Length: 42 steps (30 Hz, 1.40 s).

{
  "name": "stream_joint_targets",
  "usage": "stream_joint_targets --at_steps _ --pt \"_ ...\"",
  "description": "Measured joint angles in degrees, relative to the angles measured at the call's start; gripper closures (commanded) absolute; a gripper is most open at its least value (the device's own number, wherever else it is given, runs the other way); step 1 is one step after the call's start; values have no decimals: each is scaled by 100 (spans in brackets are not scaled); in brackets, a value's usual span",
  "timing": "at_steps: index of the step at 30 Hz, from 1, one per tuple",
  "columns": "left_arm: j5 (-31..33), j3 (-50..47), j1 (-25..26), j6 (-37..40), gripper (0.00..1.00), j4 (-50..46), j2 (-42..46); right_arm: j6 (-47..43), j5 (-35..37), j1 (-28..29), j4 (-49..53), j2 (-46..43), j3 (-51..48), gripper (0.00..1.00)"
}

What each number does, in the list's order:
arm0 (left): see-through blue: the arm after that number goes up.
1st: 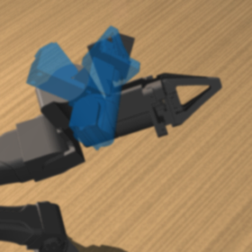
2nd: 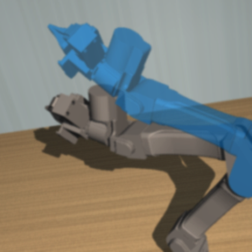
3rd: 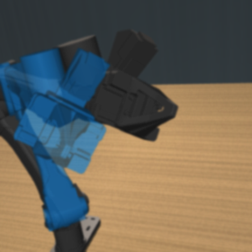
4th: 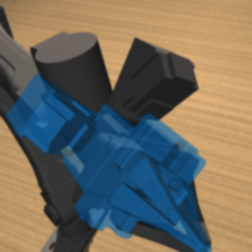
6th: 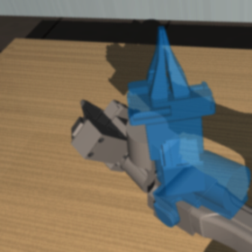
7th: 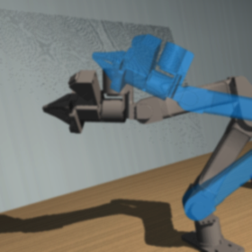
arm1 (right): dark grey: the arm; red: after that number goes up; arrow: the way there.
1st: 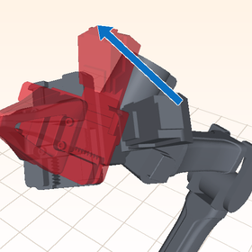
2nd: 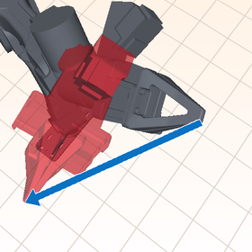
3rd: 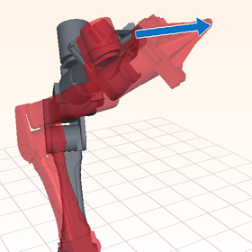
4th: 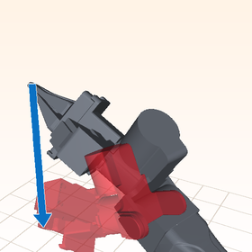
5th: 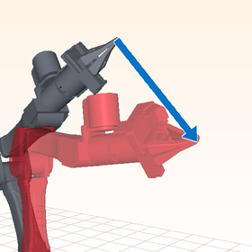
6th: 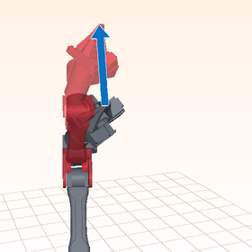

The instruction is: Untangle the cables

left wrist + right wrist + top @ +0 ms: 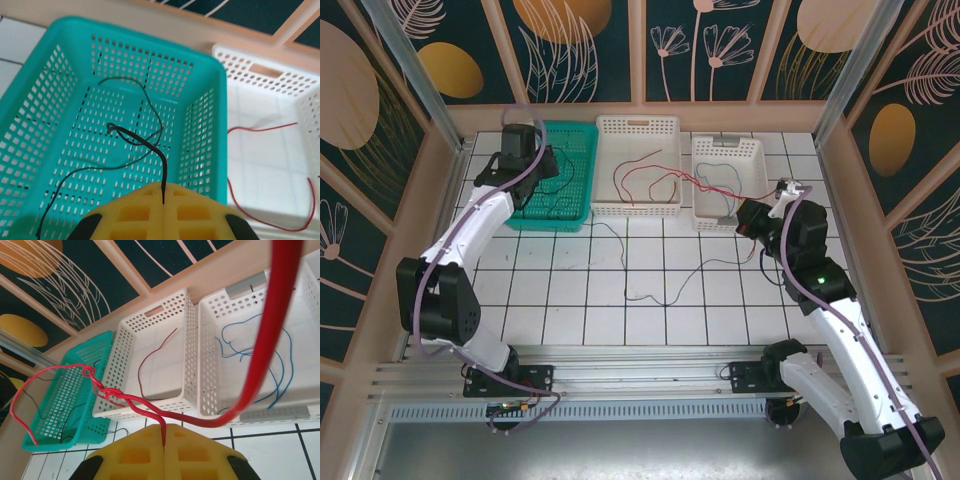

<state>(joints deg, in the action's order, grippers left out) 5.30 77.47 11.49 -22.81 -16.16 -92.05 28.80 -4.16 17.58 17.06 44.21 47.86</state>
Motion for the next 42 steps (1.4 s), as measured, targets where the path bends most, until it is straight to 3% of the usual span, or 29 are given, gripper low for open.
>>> stream_joint_targets --at_steps 16,23,35,38,42 --pt "-61 -101 -79 -42 100 114 -1025 -107 -293 306 -7 -79 0 100" --pt "-107 -101 -122 -131 68 109 -1071 -170 -293 315 -2 -109 0 100" --pt "-249 -98 -175 -225 37 -74 -540 -197 -297 317 42 -168 0 100" --pt "-549 -105 -179 -345 32 -131 -133 -214 -323 317 39 -168 -4 100" --pt "-1445 -492 -168 -658 29 68 713 -304 -557 323 -42 -166 -166 100"
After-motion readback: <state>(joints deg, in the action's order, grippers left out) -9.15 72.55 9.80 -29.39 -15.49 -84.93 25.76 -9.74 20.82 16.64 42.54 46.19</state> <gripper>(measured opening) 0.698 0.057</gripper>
